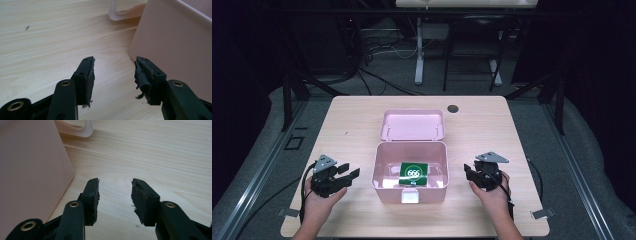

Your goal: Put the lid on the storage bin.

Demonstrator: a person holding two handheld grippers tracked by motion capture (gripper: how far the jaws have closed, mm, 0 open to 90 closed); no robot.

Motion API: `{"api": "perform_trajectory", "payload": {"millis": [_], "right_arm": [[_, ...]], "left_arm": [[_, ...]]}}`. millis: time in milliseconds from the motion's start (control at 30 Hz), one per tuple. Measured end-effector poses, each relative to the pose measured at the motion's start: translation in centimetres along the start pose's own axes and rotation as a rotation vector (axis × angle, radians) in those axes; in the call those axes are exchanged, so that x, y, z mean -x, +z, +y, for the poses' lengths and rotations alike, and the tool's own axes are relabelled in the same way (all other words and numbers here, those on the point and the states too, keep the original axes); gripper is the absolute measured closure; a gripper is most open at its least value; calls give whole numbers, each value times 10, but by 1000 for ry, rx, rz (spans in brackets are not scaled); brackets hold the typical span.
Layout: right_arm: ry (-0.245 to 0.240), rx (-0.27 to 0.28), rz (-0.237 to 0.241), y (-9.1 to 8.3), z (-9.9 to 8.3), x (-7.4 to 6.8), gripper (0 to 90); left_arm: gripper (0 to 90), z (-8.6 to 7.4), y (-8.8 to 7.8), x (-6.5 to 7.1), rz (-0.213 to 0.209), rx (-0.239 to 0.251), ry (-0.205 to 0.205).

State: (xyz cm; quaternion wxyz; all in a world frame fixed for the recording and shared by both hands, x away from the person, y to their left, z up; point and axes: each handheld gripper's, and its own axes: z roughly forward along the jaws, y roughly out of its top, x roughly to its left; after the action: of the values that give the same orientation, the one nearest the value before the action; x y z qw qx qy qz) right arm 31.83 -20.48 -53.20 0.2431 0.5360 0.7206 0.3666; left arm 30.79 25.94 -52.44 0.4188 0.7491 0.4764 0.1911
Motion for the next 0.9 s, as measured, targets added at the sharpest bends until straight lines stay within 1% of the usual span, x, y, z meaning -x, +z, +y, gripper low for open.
{"api": "perform_trajectory", "payload": {"millis": [67, 100, 133, 200, 233, 267, 300, 333, 433, 467, 500, 533, 567, 600, 633, 733, 800, 867, 900], "right_arm": [[7, -2, 8, -1, 3, 1, 573], [7, -2, 8, -1, 3, 1, 573], [16, -7, 16, -2, 5, 2, 573], [41, -6, 41, -5, 13, 4, 572], [41, -6, 41, -5, 13, 4, 572], [54, -1, 51, -6, 19, 5, 571], [54, -1, 51, -6, 19, 5, 571], [59, -5, 69, -6, 26, 5, 571], [62, -22, 81, -6, 35, 5, 569], [62, -22, 81, -6, 35, 5, 569], [60, -32, 84, -4, 44, 4, 568], [60, -31, 86, -3, 47, 4, 569], [63, -35, 91, -3, 51, 3, 570], [63, -35, 91, -3, 51, 3, 570], [81, -47, 107, -2, 60, 4, 574], [94, -52, 124, -1, 71, 5, 581], [86, -55, 119, 0, 77, 5, 589], [72, -55, 110, 1, 84, 4, 596], [65, -55, 106, 1, 86, 4, 599]], "left_arm": [[499, 2, 0, 2, -10, -20, 2], [499, 2, 0, 2, -10, -20, 2], [499, 4, -1, 3, -16, -30, 3], [500, 9, -5, 7, -25, -8, 2], [500, 9, -5, 7, -25, -8, 2], [502, 14, -9, 9, -37, 8, 6], [506, 14, -9, 9, -37, 8, 6], [509, 19, -14, 12, -51, 19, 6], [522, 24, -20, 17, -68, 29, -3], [528, 24, -20, 17, -68, 29, -3], [539, 27, -23, 21, -87, 31, 2], [540, 27, -23, 21, -87, 31, 2], [545, 30, -26, 27, -100, 39, 9], [546, 30, -26, 27, -100, 39, 9], [548, 33, -29, 32, -114, 50, 22], [550, 37, -32, 39, -134, 57, 37], [549, 39, -31, 43, -147, 53, 43], [549, 39, -29, 45, -151, 52, 46], [549, 40, -26, 48, -152, 40, 51]]}}
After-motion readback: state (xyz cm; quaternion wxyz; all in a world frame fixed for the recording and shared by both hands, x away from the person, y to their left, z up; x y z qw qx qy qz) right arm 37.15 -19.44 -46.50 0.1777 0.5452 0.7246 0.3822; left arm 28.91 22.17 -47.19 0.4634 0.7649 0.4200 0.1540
